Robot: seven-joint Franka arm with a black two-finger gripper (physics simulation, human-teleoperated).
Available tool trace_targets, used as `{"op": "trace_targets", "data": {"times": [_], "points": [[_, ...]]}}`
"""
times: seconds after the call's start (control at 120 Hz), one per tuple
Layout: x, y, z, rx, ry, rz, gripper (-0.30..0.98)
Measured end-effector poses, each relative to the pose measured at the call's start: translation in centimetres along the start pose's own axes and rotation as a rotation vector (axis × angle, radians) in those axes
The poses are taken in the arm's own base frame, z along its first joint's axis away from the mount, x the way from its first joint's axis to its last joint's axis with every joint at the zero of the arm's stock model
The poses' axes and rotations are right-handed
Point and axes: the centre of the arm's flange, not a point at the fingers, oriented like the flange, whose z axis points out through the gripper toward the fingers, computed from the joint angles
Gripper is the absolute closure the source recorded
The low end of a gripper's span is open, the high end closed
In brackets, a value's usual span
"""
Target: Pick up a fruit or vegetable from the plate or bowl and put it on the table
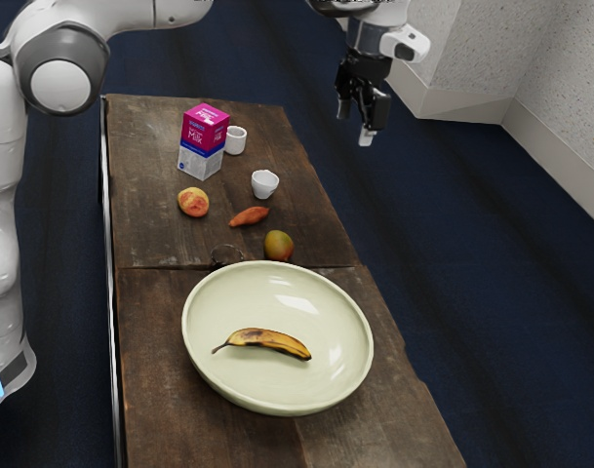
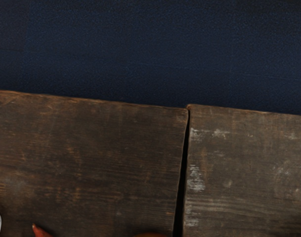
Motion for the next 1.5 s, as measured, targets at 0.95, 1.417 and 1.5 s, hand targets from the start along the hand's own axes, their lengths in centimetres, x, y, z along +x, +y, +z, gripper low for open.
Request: {"op": "trace_targets", "data": {"times": [0.95, 1.417, 1.5], "points": [[-6.0, 17.1, 12.4, 0.032, -0.258, 0.466, 0.0], [-13.2, 22.3, 16.2, -0.163, -0.025, 0.555, 0.0], [-13.6, 22.9, 16.5, -0.175, -0.028, 0.576, 0.0]]}}
